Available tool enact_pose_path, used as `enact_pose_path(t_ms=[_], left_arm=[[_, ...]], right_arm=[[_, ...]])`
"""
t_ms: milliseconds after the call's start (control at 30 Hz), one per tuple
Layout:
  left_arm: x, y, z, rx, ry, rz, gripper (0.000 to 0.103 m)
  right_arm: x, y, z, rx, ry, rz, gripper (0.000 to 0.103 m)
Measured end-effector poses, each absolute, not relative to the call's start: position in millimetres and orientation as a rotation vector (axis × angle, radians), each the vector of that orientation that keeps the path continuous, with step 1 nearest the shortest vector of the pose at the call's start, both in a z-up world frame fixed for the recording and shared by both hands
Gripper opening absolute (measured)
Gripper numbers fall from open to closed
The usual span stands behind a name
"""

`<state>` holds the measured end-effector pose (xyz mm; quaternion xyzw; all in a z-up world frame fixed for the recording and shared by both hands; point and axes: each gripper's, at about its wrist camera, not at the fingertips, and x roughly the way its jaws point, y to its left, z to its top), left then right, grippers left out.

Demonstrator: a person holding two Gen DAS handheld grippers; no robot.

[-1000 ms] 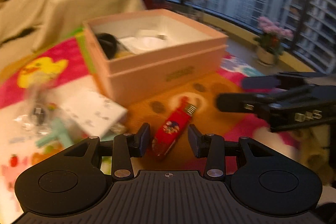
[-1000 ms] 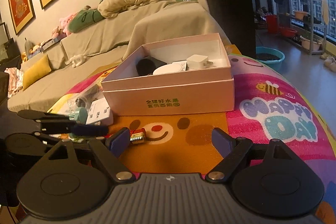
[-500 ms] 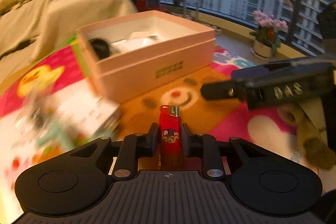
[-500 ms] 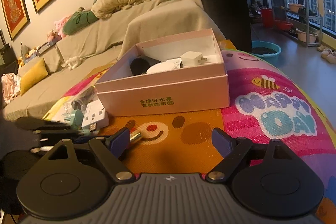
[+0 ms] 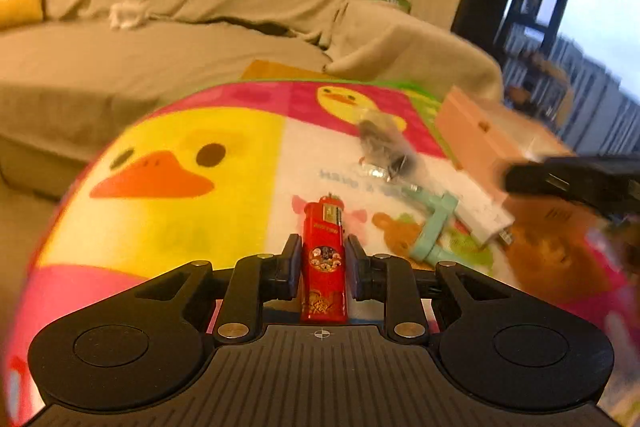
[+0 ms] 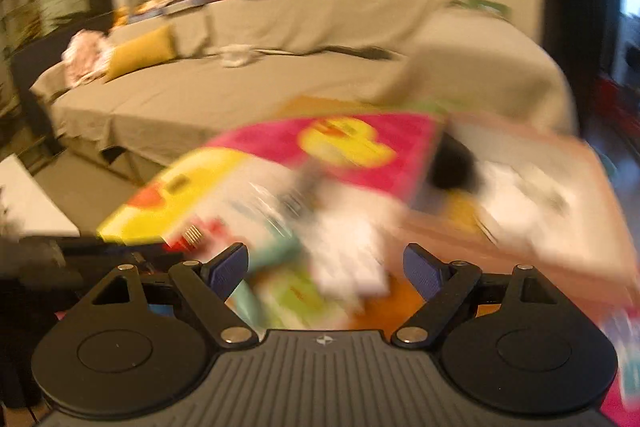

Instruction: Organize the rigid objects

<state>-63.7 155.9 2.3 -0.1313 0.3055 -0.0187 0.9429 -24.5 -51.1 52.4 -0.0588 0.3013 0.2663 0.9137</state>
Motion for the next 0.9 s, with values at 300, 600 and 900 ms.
enact_pose_path(t_ms=[300,600,900], left_arm=[[-69,155,-2,-0.301,0.602,-0.091,0.026],[-68,154,-3,-0.308,0.605,-0.090,0.026],[-56,114,-5,-0.246,0.628,-0.175,0.027]], right_arm=[[77,66,27,-0.326,0.671,0.431,0.051],[17,33,10,-0.365,0.745,0.535,0.027],[-81,-45,9,-0.476,0.612,0.545,0.057]])
